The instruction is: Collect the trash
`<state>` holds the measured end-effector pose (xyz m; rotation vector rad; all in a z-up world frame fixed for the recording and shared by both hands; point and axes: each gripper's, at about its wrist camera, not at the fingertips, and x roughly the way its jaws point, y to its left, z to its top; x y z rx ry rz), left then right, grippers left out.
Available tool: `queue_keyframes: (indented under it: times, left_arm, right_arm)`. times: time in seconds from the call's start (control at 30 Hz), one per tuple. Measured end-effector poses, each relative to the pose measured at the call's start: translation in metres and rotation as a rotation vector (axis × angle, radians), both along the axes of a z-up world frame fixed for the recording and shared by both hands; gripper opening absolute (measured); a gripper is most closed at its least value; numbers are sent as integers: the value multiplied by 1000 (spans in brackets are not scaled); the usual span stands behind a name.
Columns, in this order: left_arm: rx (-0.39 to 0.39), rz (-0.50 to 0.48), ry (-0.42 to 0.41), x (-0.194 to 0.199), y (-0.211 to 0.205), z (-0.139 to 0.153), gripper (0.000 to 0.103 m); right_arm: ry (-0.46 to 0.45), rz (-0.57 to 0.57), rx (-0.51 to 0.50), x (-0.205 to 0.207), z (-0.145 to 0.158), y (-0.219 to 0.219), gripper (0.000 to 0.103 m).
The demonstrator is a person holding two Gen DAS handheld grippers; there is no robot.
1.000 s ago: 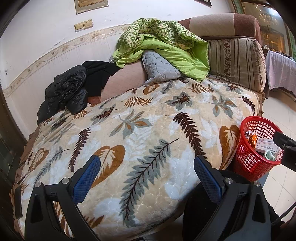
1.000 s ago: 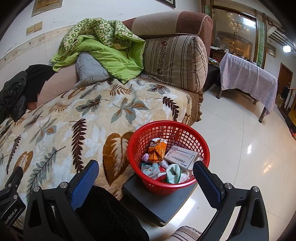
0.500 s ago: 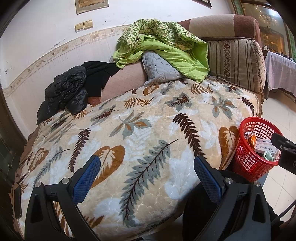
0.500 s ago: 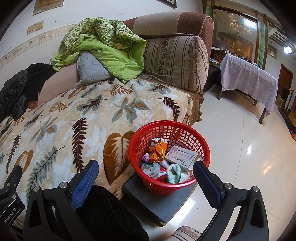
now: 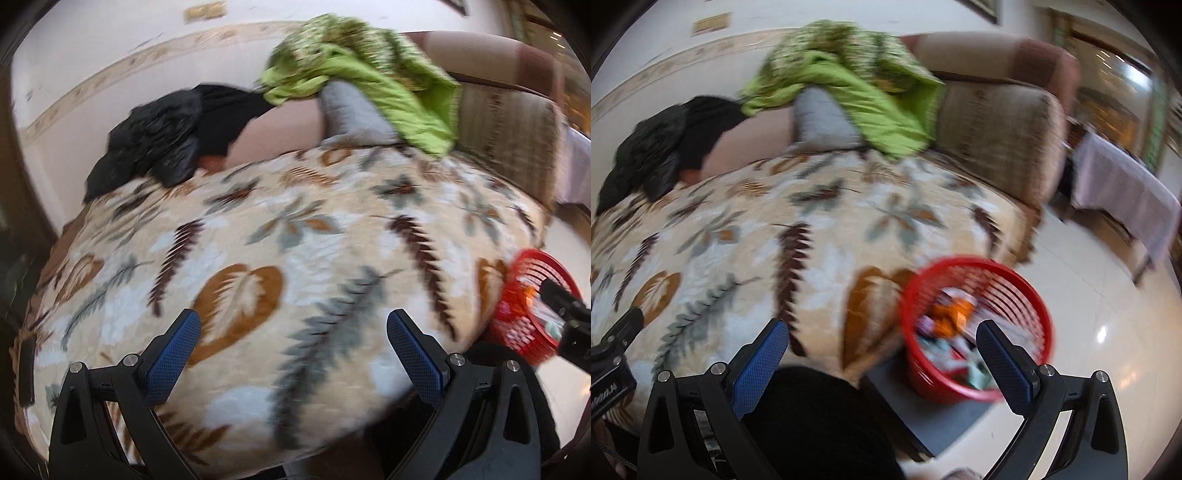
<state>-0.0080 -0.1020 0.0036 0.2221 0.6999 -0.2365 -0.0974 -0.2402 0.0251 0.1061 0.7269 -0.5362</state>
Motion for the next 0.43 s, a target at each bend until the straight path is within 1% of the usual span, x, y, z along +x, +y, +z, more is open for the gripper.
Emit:
queue_keyframes:
  times: [0.07, 0.13, 0.17, 0.23, 0.3, 0.33, 0.37, 0.43]
  left_arm:
    - [11, 75, 27, 21, 18, -8, 100]
    - [22, 144, 68, 43, 39, -19, 100]
    - [23, 178, 93, 54, 48, -25, 100]
    - [-3, 263, 168, 80, 75, -41, 100]
    - [-49, 326, 215, 102, 95, -54, 100]
    - [-55, 359, 217, 114, 103, -60, 100]
    - [-35, 386, 214, 126, 105, -64, 100]
    - [-7, 399, 192, 149, 105, -70, 100]
  right_arm:
    - [-16, 65, -10, 26, 2, 13, 103]
    - [11, 138, 10, 68, -3, 27, 103]
    - [28, 155, 24, 88, -9, 34, 103]
    - [64, 186, 47, 131, -27, 48, 103]
    - [128, 203, 33, 173, -52, 62, 103]
    - [153, 215, 37, 189, -61, 67, 103]
    - [195, 235, 55, 212, -76, 70, 103]
    - [269, 244, 67, 249, -98, 74, 102]
